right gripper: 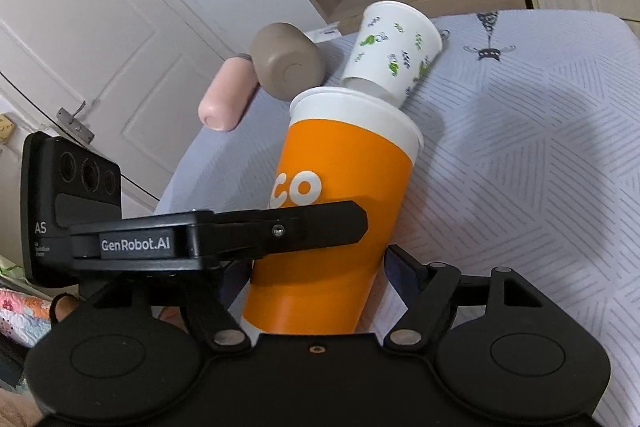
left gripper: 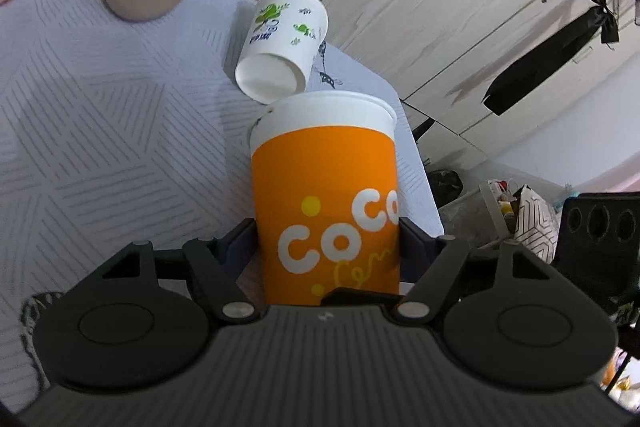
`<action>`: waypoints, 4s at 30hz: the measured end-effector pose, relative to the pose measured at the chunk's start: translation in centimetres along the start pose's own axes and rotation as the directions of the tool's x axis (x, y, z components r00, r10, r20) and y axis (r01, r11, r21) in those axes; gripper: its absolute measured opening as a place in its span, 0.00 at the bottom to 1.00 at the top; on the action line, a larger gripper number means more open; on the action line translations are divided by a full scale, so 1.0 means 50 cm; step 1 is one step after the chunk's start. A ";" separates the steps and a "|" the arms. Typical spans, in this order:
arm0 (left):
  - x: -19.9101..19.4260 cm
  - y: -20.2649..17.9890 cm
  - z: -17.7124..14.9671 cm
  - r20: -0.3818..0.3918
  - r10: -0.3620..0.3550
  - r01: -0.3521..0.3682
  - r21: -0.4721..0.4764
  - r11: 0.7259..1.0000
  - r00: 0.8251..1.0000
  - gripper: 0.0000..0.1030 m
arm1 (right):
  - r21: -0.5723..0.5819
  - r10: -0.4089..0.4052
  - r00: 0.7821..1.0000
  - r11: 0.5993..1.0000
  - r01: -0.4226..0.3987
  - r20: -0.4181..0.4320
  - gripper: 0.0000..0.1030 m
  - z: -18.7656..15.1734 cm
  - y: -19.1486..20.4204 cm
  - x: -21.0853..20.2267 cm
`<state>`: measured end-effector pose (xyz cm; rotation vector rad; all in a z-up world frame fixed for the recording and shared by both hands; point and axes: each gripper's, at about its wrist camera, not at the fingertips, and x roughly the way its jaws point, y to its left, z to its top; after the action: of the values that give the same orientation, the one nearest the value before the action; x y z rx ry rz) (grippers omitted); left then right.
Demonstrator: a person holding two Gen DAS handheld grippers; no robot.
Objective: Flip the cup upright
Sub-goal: 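Lift and rotate the orange cup upright with the right gripper, left tool steadying it, then lower the upright orange cup onto the cloth with the right gripper, then open the right gripper and pull both tools back from the cup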
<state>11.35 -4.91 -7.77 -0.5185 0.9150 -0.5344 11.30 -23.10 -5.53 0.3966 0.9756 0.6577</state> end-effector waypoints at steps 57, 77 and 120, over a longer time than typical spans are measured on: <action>-0.084 -0.040 0.042 0.354 0.137 -0.307 0.485 0.819 0.925 0.83 | -0.531 -0.135 0.914 0.778 0.336 0.382 0.74 0.011 0.128 0.145; -0.173 -0.047 -0.010 0.406 0.213 -0.377 0.383 0.844 0.889 0.93 | -0.501 -0.304 0.844 0.697 0.513 0.442 0.93 -0.065 0.192 0.079; -0.348 -0.084 -0.056 0.380 0.432 -0.546 0.275 0.791 0.818 1.00 | -0.052 -0.546 0.646 0.741 0.669 0.534 1.00 -0.124 0.297 -0.117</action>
<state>-0.57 2.34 3.76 0.0078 0.5979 -0.1281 -1.26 -15.91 3.64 -0.0211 0.4673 0.0236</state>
